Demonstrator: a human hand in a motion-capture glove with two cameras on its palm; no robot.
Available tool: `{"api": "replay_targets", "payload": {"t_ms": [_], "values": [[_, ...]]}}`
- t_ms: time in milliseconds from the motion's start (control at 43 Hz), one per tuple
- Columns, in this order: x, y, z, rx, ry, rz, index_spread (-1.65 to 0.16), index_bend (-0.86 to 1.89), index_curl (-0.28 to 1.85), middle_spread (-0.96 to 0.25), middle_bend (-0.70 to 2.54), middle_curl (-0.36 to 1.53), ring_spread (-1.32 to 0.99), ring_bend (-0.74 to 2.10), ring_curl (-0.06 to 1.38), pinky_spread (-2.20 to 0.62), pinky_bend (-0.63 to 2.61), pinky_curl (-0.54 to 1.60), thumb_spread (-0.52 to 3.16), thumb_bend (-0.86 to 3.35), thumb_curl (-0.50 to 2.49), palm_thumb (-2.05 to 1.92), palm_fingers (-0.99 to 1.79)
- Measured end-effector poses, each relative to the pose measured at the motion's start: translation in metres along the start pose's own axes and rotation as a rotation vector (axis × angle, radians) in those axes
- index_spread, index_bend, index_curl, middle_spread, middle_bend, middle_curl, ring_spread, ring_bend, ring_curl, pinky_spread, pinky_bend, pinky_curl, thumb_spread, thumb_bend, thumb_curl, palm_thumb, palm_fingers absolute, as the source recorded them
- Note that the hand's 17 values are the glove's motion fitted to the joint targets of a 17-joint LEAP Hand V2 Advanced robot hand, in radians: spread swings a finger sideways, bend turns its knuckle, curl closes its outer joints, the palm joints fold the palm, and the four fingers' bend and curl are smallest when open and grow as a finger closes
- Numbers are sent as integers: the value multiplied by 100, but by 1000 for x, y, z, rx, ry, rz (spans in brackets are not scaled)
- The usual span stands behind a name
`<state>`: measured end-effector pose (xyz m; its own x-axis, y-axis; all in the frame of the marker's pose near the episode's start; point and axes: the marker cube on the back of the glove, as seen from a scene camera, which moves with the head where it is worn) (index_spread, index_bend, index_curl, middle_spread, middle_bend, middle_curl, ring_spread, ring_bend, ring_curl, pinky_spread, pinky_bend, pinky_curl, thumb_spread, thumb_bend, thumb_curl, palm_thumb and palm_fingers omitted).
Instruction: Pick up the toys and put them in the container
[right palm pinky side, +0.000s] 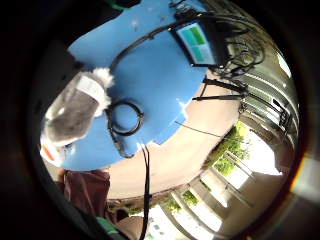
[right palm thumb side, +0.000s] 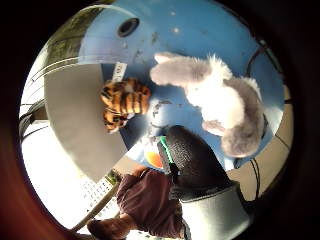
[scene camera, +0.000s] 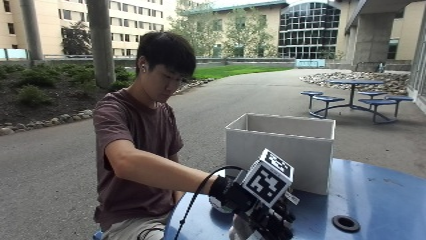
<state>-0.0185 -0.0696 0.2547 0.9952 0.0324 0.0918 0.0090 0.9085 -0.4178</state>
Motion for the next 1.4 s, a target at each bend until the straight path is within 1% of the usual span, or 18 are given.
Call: {"api": "replay_targets", "payload": {"t_ms": [116,279,303,419,442,466,489,535,559,582,605,675,908,931,955,978,1094,1397], "values": [[-2,-10,37,-50,-7,-30,-14,2,10,8,25,32,-2,58,22,-2,79,32,136,5,30,16,-23],[-7,-16,60,0,37,-30,-12,17,11,-1,58,43,-19,90,29,-14,64,26,158,28,37,49,36],[-8,-16,60,14,39,-30,-11,12,10,-1,56,42,-19,89,28,-13,62,25,157,28,38,49,25],[-9,-17,63,101,11,-31,-12,36,17,-8,56,44,-29,101,33,-31,74,28,163,38,40,61,86],[-9,-17,63,124,4,-32,-12,40,17,-9,53,43,-30,100,31,-33,73,27,162,39,41,62,89],[-9,-17,64,147,-2,-34,-12,25,13,-9,58,45,-31,95,30,-31,69,26,163,40,41,62,61],[-10,-18,64,168,-7,-35,-12,50,26,-10,54,46,-32,105,37,-36,74,32,162,42,41,65,97],[-11,-18,65,199,-18,-40,-12,60,25,-12,59,47,-34,103,35,-39,66,27,161,45,42,69,117],[-12,-18,65,206,-22,-45,-12,64,27,-13,64,48,-34,103,35,-41,64,28,161,46,43,70,121],[-13,-19,65,208,-24,-53,-12,58,27,-13,52,45,-35,103,36,-41,70,31,161,46,43,70,98],[-13,-19,65,207,-25,-64,-11,70,33,-13,76,54,-34,105,39,-43,61,29,160,48,44,73,135],[-15,-20,62,195,-35,-90,-9,82,38,-14,94,58,-34,112,41,-46,56,29,159,50,44,76,150],[-21,-22,32,126,-21,-48,-2,108,50,-18,113,65,-31,123,47,-51,67,35,169,77,57,99,146],[-22,-19,25,125,-31,-40,-4,119,54,-22,73,53,-31,138,52,-52,79,39,169,81,60,103,127],[-24,-17,16,125,-43,-36,-5,110,51,-20,108,67,-31,132,49,-51,73,36,167,84,63,106,141],[-24,-13,7,129,-57,-36,-6,111,53,-22,110,67,-32,131,50,-50,79,39,157,80,65,105,129],[-31,12,-53,206,-87,-56,-10,117,60,-23,124,74,-36,129,52,-47,72,41,130,49,65,72,96],[-114,110,-242,479,-23,-130,-15,121,73,-25,136,85,-42,133,59,-45,77,44,86,32,81,62,84]]}}
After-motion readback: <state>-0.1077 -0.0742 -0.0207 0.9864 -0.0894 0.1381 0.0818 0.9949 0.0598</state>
